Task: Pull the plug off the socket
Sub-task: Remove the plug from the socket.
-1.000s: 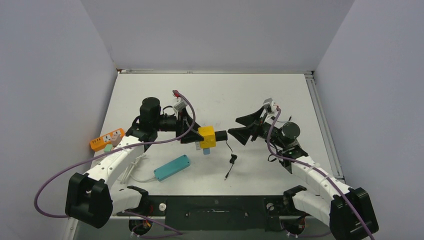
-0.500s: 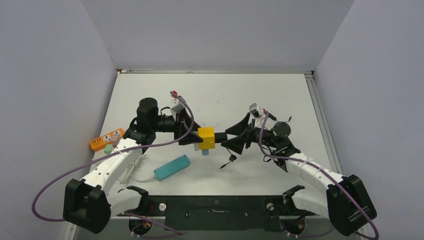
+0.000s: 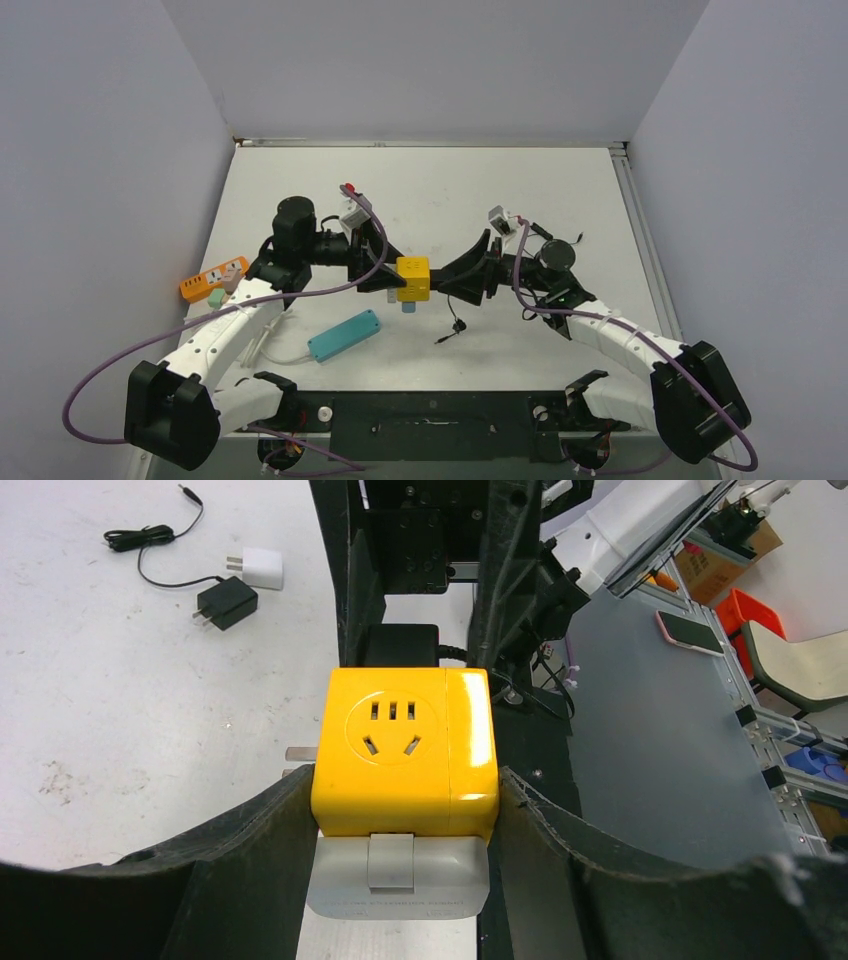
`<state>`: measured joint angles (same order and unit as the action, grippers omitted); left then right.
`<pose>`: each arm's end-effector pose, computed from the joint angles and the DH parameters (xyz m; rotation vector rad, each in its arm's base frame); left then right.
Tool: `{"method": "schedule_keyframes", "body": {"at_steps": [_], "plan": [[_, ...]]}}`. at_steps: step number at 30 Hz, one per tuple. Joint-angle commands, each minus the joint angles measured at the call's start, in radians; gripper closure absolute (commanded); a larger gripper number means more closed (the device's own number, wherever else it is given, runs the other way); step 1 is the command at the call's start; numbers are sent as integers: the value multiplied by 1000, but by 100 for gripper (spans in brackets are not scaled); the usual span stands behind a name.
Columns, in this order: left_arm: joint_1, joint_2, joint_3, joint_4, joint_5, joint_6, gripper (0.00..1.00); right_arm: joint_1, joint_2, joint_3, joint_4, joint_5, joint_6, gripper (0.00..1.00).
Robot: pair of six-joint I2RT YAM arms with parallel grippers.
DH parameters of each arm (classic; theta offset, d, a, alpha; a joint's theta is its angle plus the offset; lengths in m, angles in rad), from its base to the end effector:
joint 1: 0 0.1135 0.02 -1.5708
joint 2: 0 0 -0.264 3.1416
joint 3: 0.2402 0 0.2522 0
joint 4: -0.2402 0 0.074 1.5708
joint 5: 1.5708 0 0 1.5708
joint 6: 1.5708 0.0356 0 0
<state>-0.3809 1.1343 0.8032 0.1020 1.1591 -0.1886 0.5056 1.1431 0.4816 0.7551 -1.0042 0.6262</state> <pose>0.2158 -0.1216 0.3098 1.0266 1.5834 -1.4253 0.1896 0.1393 0.2593 -0.8188 1.5639 1.5908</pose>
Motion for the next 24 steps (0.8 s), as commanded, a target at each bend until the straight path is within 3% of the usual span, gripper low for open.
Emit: {"method": "schedule_keyframes", "body": {"at_steps": [1, 5, 7, 8, 10, 13, 15, 18, 24], "plan": [[-7, -42, 15, 79, 38, 4, 100, 11, 16, 43, 40, -29, -17, 51], [-8, -41, 13, 79, 30, 6, 100, 11, 15, 46, 34, -14, -20, 72], [-7, -39, 12, 79, 19, 6, 100, 13, 14, 49, 28, -4, -22, 75], [-7, -37, 12, 79, 17, 7, 100, 13, 13, 52, 22, -3, -24, 71], [-7, -43, 13, 79, 0, 9, 100, 13, 10, 66, -24, 22, -39, 40], [-16, -96, -11, 80, -57, 56, 100, 7, 4, 110, -192, 139, -80, 26], [-38, -152, -20, 9, -153, 170, 100, -8, 8, 141, -279, 206, -58, 15], [-70, -234, -50, -32, -281, 271, 100, -37, 18, 157, -317, 256, 55, 8], [-135, -318, -85, -70, -430, 366, 100, -42, 51, 128, -196, 216, 271, 9]]}}
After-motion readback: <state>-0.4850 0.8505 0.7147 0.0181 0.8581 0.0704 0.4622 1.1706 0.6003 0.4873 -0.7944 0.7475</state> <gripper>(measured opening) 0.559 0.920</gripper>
